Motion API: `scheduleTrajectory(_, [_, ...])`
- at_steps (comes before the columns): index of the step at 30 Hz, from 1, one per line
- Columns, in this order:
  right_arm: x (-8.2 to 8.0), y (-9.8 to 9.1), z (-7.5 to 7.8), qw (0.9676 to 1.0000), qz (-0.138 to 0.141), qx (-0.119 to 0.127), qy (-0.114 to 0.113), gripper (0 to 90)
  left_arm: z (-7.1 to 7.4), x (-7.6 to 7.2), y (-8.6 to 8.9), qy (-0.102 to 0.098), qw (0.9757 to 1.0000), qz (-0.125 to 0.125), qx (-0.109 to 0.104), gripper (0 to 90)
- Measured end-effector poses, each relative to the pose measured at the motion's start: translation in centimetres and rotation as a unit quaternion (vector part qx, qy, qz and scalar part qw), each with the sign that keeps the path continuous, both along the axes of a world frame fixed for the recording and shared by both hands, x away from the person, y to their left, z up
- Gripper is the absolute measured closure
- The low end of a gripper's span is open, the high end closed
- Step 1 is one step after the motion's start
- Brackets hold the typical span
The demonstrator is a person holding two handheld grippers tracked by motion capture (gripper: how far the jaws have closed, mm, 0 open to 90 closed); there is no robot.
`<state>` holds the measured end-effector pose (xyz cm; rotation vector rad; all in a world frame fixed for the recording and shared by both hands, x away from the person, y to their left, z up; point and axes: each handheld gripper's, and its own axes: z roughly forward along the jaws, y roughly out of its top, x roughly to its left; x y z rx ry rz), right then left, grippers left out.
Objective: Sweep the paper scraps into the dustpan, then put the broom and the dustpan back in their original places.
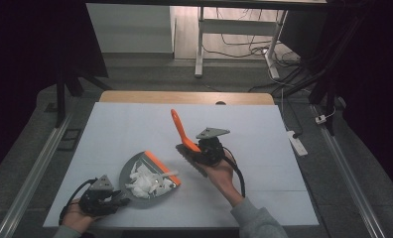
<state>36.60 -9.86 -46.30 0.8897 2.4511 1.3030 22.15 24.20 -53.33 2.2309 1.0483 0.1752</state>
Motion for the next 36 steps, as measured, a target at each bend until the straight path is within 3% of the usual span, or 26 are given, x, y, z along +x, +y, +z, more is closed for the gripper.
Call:
scheduleTrajectory(17, [-1.0, -5.5, 0.9, 0.9994, -0.025, 0.021, -0.013, 70.7, 0.6, 0.0, 0.8, -0.031, 0.9978, 0.051, -0.029, 61.7])
scheduleTrajectory(31, [-2.3, -9.8, 0.9, 0.9990, -0.033, 0.029, -0.002, 70.7, 1.0, 0.3, 0.6, -0.035, 0.9934, 0.102, -0.039, 61.7])
scheduleTrajectory(36, [-2.9, -11.3, 0.6, 0.9990, -0.036, 0.027, 0.009, 70.6, 1.1, 0.5, 0.7, -0.034, 0.9903, 0.128, -0.041, 61.6])
